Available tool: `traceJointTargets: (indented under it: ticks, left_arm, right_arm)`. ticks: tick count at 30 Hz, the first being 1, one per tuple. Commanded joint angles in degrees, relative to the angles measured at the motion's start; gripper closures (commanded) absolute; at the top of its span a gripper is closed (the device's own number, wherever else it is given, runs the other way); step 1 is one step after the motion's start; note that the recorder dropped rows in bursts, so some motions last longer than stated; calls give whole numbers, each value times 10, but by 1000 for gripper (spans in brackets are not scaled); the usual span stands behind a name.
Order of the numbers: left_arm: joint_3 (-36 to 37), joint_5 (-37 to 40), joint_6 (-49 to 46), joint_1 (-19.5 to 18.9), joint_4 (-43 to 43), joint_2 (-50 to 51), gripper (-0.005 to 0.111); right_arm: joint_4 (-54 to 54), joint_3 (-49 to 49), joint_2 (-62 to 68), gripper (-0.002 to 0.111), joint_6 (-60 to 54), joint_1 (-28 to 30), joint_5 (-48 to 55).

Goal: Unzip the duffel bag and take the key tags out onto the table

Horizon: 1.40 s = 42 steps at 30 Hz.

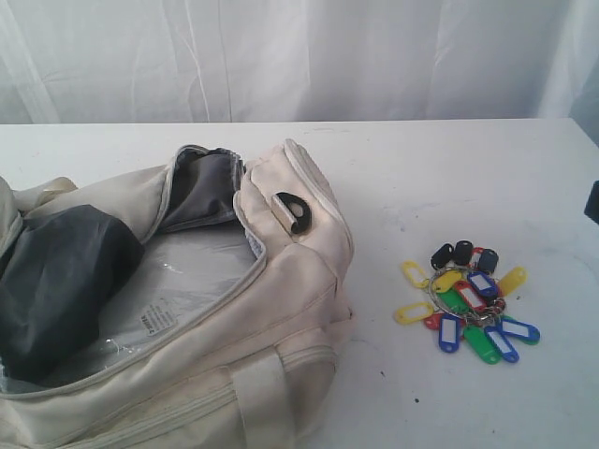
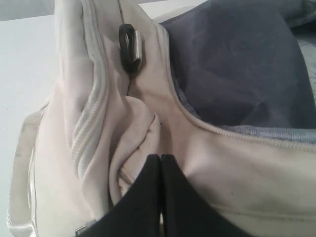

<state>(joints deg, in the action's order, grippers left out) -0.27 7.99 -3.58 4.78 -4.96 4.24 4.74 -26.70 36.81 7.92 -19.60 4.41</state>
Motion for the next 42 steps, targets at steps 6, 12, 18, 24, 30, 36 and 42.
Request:
traceJointTargets:
  ticks: [6, 12, 18, 24, 30, 36, 42]
  left_arm:
    - [3, 7, 6, 0, -1, -2, 107]
    - [3, 7, 6, 0, -1, -2, 107]
    - [3, 7, 6, 0, -1, -2, 107]
    - [3, 7, 6, 0, -1, -2, 107]
    - [3, 7, 6, 0, -1, -2, 107]
    - [3, 7, 6, 0, -1, -2, 107]
    - [3, 7, 6, 0, -1, -2, 107]
  right_arm:
    - [0, 1, -3, 108, 0, 3, -2]
    - [2, 1, -31, 108, -5, 13, -2]
    - [-1, 9, -112, 108, 1, 68, 58]
    - [-14, 99, -197, 108, 17, 123, 58]
    - [-15, 247, -261, 108, 18, 136, -70]
    - [-15, 267, -265, 108, 15, 136, -44]
    - [-15, 267, -288, 108, -52, 136, 4]
